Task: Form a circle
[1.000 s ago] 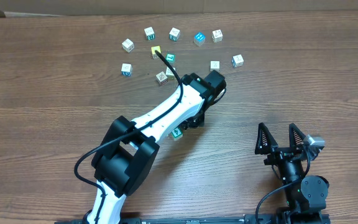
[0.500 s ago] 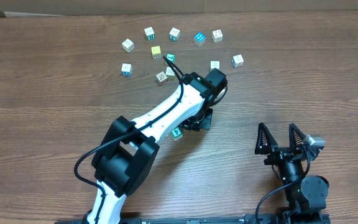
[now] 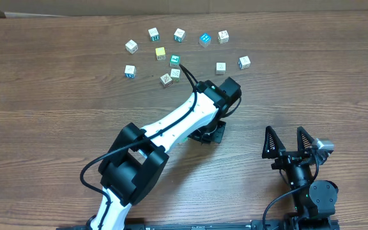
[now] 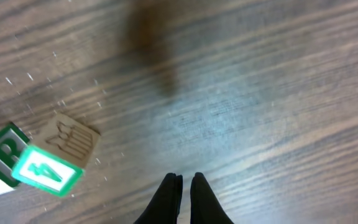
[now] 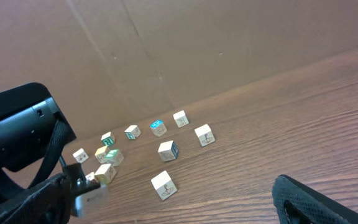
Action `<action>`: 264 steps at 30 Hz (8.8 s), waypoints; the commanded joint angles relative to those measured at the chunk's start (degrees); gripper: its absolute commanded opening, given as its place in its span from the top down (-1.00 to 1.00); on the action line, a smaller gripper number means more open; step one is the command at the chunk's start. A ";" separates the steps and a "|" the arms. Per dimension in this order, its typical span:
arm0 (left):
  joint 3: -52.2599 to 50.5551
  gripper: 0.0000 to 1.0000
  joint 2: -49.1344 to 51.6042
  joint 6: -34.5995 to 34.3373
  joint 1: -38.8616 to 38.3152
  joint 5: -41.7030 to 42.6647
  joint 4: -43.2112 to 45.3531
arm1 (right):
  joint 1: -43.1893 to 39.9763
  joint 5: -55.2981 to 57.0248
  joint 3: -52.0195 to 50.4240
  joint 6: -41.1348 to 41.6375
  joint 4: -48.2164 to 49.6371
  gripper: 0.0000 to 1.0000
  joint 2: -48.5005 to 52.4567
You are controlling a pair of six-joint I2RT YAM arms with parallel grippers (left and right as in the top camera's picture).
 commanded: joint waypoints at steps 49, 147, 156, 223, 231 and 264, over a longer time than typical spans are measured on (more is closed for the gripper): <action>-7.91 0.91 -0.35 1.05 1.84 -16.04 -1.14 | -0.44 -0.33 -0.59 -0.66 0.15 -1.00 -0.44; -7.82 0.92 -0.35 1.09 2.54 -17.38 5.62 | -0.44 -0.33 -0.59 -0.66 0.15 -1.00 -0.44; -7.82 0.92 -0.35 1.55 2.56 -17.84 5.49 | -0.44 -0.33 -0.59 -0.66 0.15 -1.00 -0.44; -6.47 0.92 -0.37 10.10 2.60 1.68 0.20 | -0.44 -0.33 -0.59 -0.68 0.15 -1.00 -0.44; -0.22 0.92 -0.37 10.05 2.60 5.22 1.22 | -0.44 -0.33 -0.59 -0.66 0.15 -1.00 -0.46; 11.80 0.92 -0.37 4.46 17.97 10.16 2.03 | -0.44 -0.33 -0.59 -0.68 0.15 -1.00 -0.44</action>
